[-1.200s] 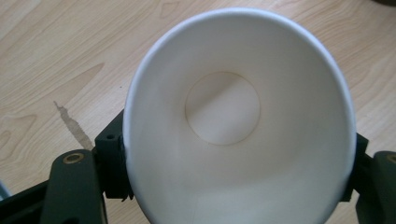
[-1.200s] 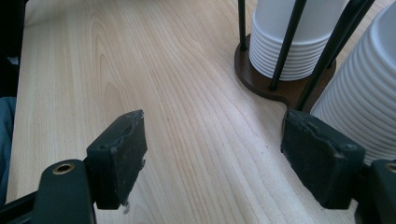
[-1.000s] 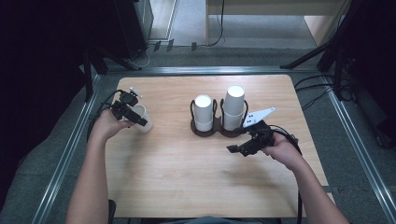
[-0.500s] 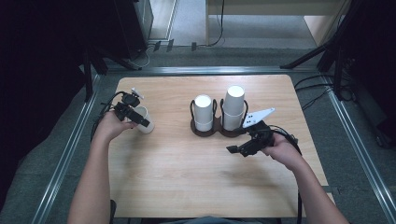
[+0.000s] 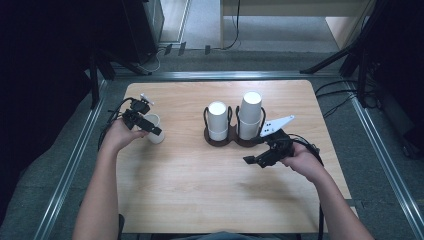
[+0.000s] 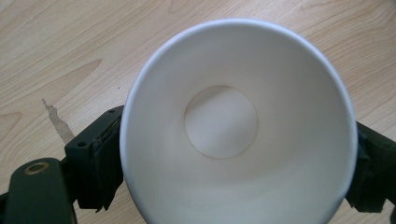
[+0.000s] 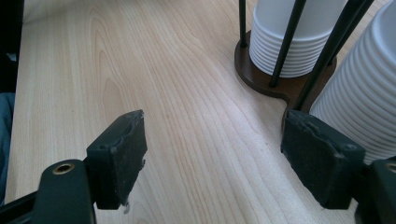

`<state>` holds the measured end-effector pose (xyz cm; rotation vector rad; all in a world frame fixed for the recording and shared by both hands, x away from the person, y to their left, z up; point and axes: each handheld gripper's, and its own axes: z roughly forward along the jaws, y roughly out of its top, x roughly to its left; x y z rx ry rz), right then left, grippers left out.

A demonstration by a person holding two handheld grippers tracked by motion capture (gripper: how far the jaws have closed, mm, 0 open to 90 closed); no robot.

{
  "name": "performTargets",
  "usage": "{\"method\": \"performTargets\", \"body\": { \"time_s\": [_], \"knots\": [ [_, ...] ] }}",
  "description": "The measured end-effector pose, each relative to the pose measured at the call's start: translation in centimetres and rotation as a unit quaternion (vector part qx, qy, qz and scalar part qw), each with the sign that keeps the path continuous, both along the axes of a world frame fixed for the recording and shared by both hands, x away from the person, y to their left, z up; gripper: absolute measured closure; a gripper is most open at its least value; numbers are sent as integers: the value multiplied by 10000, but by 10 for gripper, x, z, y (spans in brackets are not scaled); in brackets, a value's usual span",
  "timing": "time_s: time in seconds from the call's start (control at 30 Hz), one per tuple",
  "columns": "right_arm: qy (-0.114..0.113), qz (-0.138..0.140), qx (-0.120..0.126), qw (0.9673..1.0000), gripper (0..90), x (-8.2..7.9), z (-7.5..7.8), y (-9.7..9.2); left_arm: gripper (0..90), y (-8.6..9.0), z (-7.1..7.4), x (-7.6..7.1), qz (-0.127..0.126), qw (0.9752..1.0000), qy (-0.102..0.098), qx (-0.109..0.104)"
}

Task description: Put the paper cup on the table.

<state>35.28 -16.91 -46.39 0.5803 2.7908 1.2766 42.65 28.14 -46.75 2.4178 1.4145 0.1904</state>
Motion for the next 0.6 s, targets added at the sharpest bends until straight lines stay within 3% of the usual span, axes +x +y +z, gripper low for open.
{"method": "performTargets", "body": {
  "time_s": [0.13, 0.6],
  "knots": [
    [-4, -7, -3, 10000, 229, 0, 0, 0, 103, 0, 1, 0, 35, 10000, -17, -18],
    [3, -15, -21, 10000, 229, 0, 0, -1, 84, 5, 16, -4, 129, 9988, -170, -443]
  ]
}}
